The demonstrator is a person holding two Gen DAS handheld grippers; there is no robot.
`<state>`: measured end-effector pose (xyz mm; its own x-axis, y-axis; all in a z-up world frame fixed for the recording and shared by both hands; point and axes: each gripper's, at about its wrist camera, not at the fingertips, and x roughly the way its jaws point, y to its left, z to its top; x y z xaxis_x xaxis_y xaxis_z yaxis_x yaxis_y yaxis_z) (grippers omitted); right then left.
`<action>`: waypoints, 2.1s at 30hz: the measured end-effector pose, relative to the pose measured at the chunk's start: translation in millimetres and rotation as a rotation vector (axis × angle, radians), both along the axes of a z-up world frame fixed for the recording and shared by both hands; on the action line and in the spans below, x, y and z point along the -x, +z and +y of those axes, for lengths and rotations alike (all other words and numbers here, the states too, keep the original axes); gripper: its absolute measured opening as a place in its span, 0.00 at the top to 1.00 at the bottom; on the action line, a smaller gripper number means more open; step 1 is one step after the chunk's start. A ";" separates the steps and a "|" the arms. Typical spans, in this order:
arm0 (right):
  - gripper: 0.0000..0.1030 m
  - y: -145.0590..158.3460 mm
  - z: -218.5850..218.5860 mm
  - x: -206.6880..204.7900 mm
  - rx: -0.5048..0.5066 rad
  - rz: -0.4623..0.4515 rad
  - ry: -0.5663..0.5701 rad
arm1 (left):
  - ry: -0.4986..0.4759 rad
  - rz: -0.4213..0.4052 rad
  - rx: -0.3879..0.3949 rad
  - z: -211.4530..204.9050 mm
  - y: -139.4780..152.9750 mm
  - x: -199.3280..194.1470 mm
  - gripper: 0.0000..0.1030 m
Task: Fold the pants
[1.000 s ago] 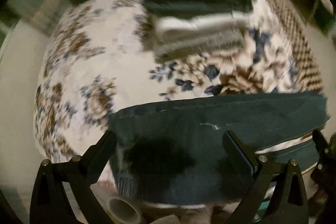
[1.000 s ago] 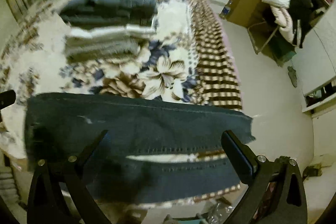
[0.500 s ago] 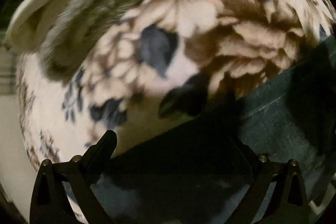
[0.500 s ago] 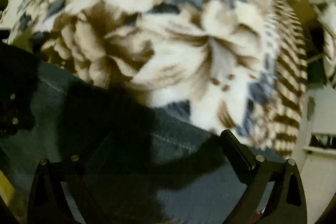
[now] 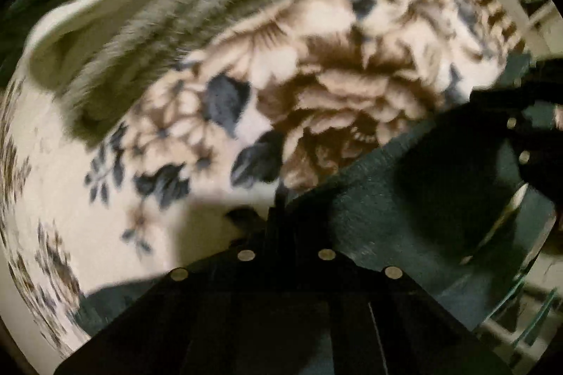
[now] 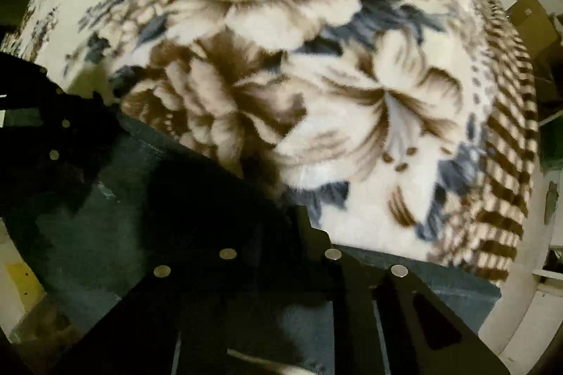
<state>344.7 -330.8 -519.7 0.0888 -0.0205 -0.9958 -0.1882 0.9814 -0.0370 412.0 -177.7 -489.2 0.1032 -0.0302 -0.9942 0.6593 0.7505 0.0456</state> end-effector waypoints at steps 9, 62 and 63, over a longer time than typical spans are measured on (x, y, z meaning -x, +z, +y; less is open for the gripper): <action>0.90 70.7 16.0 64.6 0.022 -0.117 -0.011 | 0.220 -0.023 0.124 36.1 62.7 95.8 0.97; 0.12 43.7 -276.2 230.1 -0.014 -0.084 -1.034 | 0.423 -0.040 0.001 -114.1 -16.3 200.2 0.39; 0.12 35.6 -278.1 221.6 -0.024 -0.083 -1.041 | 0.414 -0.042 -0.005 -121.5 -20.0 199.5 0.39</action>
<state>123.1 -608.9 -484.1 0.1065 -0.1068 -0.9886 0.7533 0.6576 0.0101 212.5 -299.2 -509.2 0.1458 0.0266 -0.9890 0.2994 0.9516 0.0698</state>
